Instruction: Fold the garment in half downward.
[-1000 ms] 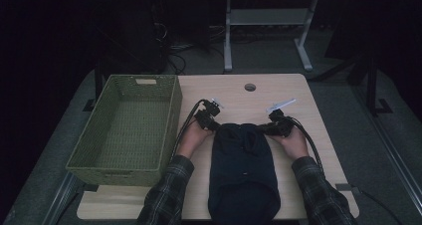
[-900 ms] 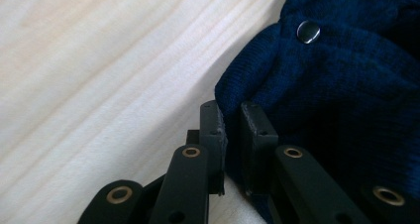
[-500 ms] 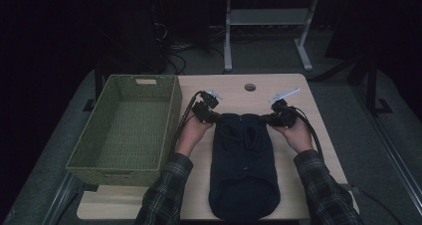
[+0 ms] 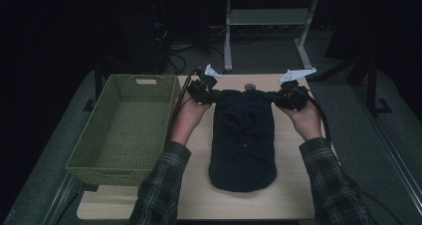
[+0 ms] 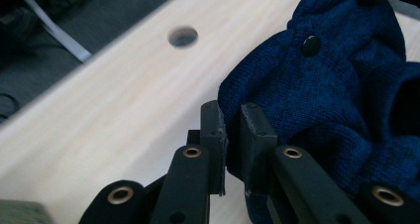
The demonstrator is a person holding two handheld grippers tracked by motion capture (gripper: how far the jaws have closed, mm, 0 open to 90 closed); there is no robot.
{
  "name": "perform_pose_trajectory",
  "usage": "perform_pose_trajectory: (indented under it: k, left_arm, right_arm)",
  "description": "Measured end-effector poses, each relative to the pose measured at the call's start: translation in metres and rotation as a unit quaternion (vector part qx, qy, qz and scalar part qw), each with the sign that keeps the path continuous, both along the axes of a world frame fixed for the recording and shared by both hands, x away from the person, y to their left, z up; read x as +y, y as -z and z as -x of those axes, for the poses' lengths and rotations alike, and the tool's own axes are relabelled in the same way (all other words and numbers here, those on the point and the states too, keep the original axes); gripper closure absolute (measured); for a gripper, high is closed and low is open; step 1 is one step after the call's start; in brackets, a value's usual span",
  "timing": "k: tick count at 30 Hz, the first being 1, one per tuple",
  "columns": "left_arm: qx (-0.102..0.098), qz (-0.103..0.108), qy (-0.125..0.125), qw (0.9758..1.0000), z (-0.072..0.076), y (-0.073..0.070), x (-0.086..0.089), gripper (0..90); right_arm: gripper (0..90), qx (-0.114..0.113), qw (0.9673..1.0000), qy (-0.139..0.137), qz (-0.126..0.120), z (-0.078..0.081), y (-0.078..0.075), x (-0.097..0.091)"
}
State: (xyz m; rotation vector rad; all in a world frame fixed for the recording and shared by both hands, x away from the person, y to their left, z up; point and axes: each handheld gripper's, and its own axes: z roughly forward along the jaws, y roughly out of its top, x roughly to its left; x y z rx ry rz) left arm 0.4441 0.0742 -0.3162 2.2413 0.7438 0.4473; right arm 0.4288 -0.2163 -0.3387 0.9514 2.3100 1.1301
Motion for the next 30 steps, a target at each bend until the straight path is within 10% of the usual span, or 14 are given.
perform_pose_trajectory:
  k: [11,30]
  left_arm:
    - [-0.014,0.022,0.026,0.9993,0.045,0.012,0.007,81.3]
    - [0.018,0.017,0.053,0.9983,0.071,0.039,0.009,80.6]
  right_arm:
    - [80.0,-0.042,0.9990,-0.008,-0.009,0.042,0.009,0.003]
    - [78.6,-0.018,0.9993,-0.032,-0.012,0.079,0.038,-0.003]
